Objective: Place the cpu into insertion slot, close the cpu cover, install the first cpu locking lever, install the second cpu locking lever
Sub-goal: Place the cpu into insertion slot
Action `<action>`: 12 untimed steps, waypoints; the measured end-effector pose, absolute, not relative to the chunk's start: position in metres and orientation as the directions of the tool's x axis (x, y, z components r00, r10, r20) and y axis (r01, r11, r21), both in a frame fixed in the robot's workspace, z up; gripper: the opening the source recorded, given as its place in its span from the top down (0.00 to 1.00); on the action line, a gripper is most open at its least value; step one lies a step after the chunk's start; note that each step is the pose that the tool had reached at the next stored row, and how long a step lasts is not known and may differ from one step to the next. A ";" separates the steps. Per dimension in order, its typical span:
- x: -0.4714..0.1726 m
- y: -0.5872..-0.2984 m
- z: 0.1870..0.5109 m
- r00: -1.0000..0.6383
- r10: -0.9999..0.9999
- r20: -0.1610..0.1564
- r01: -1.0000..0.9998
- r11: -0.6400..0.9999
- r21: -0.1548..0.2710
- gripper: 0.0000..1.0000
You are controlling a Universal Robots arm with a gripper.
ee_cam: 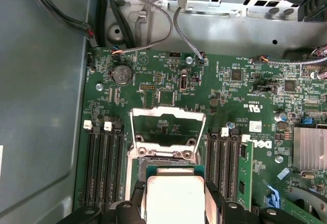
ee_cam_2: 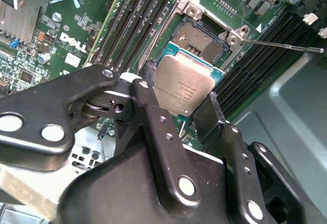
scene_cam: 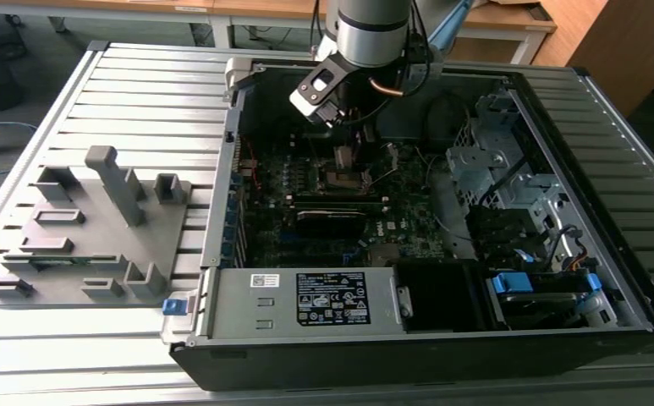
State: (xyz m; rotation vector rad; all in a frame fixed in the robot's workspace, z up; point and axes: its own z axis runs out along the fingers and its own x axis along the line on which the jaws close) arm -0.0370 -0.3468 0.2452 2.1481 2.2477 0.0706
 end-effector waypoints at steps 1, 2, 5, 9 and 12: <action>-0.037 -0.347 0.245 -0.046 0.999 0.008 0.997 0.045 0.055 0.46; -0.037 -0.347 0.245 -0.045 0.999 0.009 0.997 0.045 0.055 0.46; -0.037 -0.347 0.244 -0.045 0.999 0.009 0.997 0.045 0.055 0.46; -0.037 -0.347 0.244 -0.045 0.999 0.009 0.997 0.045 0.055 0.46; -0.037 -0.347 0.243 -0.045 0.999 0.009 0.997 0.045 0.055 0.46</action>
